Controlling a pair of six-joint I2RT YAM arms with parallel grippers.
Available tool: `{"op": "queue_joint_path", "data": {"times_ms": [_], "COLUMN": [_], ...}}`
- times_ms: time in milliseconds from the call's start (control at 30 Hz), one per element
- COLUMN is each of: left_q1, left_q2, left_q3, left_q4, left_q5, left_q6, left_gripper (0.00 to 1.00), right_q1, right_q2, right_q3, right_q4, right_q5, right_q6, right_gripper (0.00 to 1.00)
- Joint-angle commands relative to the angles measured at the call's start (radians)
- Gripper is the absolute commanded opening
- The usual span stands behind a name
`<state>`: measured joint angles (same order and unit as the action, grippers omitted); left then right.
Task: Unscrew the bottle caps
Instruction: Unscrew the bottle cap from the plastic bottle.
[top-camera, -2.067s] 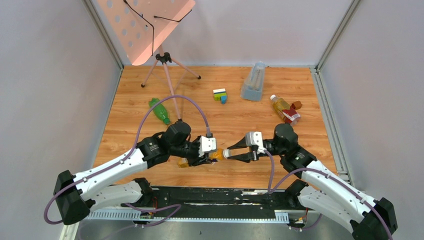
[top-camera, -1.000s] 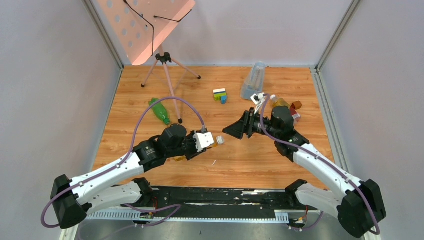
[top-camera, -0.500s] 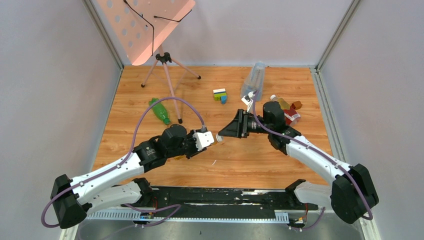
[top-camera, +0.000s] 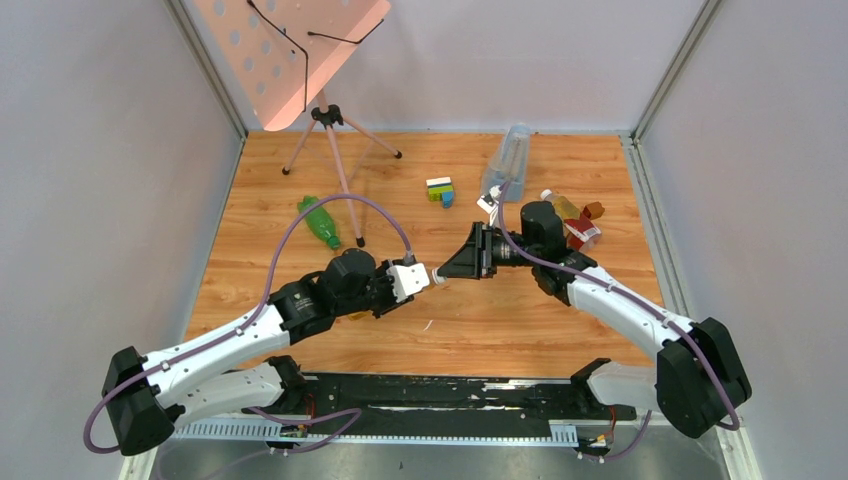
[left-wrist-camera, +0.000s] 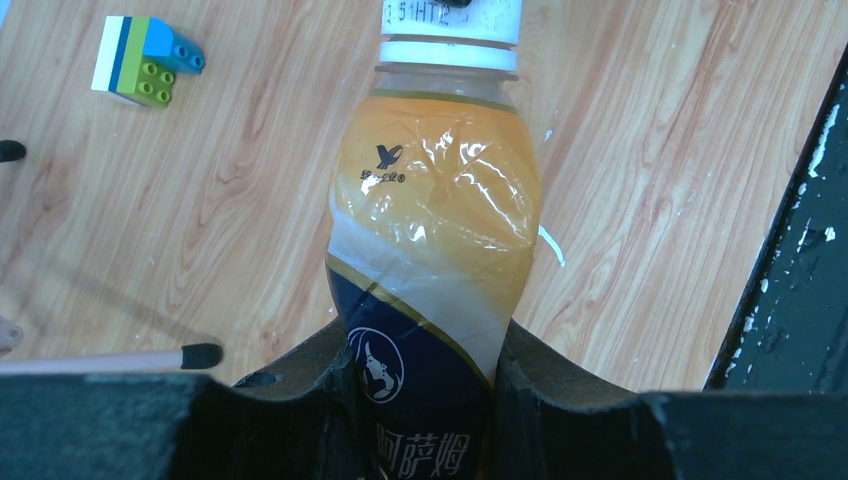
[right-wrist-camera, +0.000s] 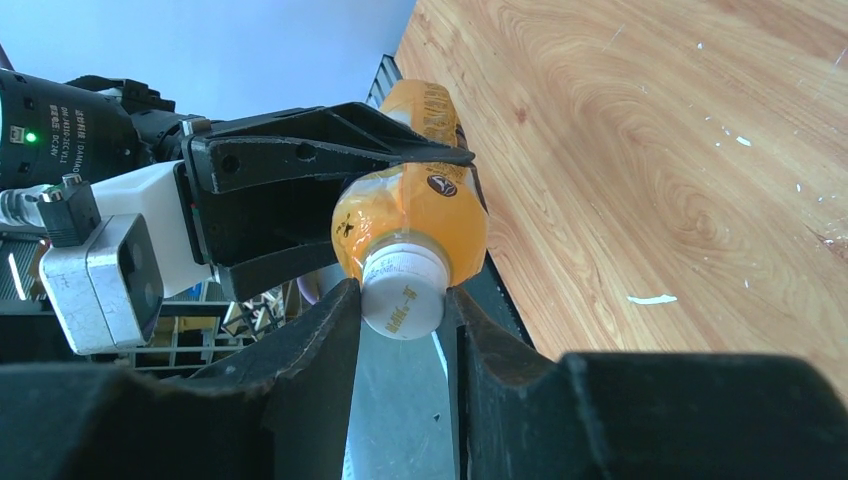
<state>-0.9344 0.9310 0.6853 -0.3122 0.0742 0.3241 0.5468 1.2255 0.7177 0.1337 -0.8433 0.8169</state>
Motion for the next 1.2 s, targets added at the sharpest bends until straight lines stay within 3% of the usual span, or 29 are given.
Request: {"op": "queue_joint_path", "data": {"times_ms": [0,200,433,500,800,1067,1167], "left_q1": [-0.004,-0.004,-0.003,-0.001,-0.001,-0.001,0.000], "left_q2": [0.002,-0.006,-0.036,-0.036,-0.027,0.008,0.011], "left_q3": [0.017,0.028,0.037,0.046,0.067,0.085,0.088], "left_q4": [0.033,0.026,0.027,0.014,-0.017,-0.038,-0.046], "left_q5": [0.019,0.061,0.241,0.279,0.416,0.453,0.451], "left_q6": [0.004,-0.014,-0.038,-0.045,-0.058,-0.054,-0.052], "left_gripper": [0.00,0.00,0.02,0.02,0.04,0.04,0.04], "right_q1": [0.010,0.024,0.068,0.094,0.137,0.139,0.140], "right_q2": [0.013,-0.015,-0.093,-0.124,-0.295,-0.373,-0.392], "right_q3": [0.055,0.038,-0.045,-0.063,-0.174,-0.220,-0.226], "right_q4": [-0.020,-0.017,0.111,0.114,0.019,0.004,-0.003], "right_q5": [-0.029,-0.005,-0.079,-0.097,-0.092,-0.037,-0.048], "right_q6": [-0.073,-0.233,-0.528,-0.653,-1.254,-1.467,-1.461], "right_gripper": [0.24,0.07,0.07,0.00,0.00,0.00,0.08]}}
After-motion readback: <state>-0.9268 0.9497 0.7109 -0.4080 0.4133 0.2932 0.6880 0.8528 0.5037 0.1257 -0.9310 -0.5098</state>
